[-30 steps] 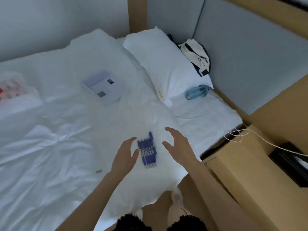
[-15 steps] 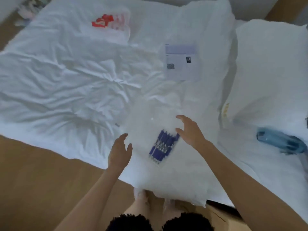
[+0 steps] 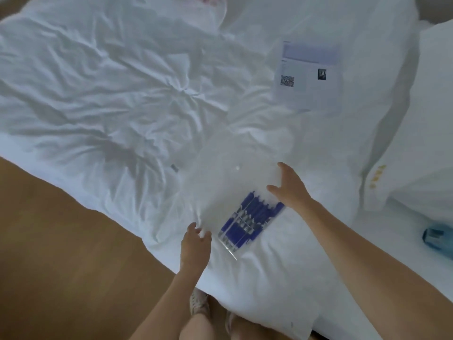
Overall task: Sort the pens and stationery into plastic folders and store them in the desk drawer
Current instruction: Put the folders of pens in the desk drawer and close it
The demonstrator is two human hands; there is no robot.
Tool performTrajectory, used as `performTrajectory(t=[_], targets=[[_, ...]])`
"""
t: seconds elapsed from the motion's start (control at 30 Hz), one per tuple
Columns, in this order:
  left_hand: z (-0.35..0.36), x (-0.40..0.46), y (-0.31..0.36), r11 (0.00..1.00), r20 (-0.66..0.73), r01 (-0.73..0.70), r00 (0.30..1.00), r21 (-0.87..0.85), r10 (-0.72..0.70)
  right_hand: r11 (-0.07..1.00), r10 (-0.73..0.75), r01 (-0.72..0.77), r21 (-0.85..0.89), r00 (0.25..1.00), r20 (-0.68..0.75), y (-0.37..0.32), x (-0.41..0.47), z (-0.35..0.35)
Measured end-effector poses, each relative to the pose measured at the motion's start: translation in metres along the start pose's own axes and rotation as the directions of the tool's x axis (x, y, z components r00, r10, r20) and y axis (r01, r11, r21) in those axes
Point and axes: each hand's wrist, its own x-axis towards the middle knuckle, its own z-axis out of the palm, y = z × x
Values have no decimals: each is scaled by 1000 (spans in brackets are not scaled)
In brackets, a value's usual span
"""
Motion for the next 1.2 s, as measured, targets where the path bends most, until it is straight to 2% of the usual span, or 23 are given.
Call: performTrajectory(t=[0.1, 0.23, 0.33, 0.43, 0.57, 0.8, 0.9, 0.97, 1.1, 1.17, 1.2], targets=[[6, 7, 1, 997, -24, 32, 999, -68, -34, 995, 17, -20, 95, 999, 31, 5, 9, 5], [9, 11, 6, 955, 10, 110, 994, -276, -111, 984, 28, -18, 176, 998, -53, 10, 13, 5], [5, 4, 13, 902, -15, 98, 993, -421, -115, 941, 49, -20, 339, 996, -76, 17, 7, -5], [-4, -5, 28, 888, -61, 10, 997, -461, -42, 862, 45, 17, 507, 993, -110, 14, -3, -24], [-28, -19, 67, 860, -150, -159, 984, -485, 98, 765, 48, 86, 638, 981, -190, -8, -26, -66], [-106, -61, 185, 712, -273, -434, 901, -553, 337, 663, -55, 340, 667, 911, -409, -75, -84, -186], [-141, -92, 231, 599, -317, -542, 837, -590, 446, 635, -155, 498, 591, 831, -535, -113, -124, -247], [-164, -120, 260, 500, -360, -623, 770, -601, 527, 605, -217, 602, 521, 754, -620, -140, -158, -286], [-220, -178, 316, 235, -466, -782, 553, -577, 691, 468, -245, 776, 422, 573, -782, -178, -228, -349], [-243, -194, 345, 186, -499, -833, 474, -521, 726, 408, -246, 811, 418, 539, -805, -183, -250, -367], [-250, -198, 357, 190, -488, -844, 458, -502, 743, 411, -261, 804, 431, 556, -789, -185, -256, -370]])
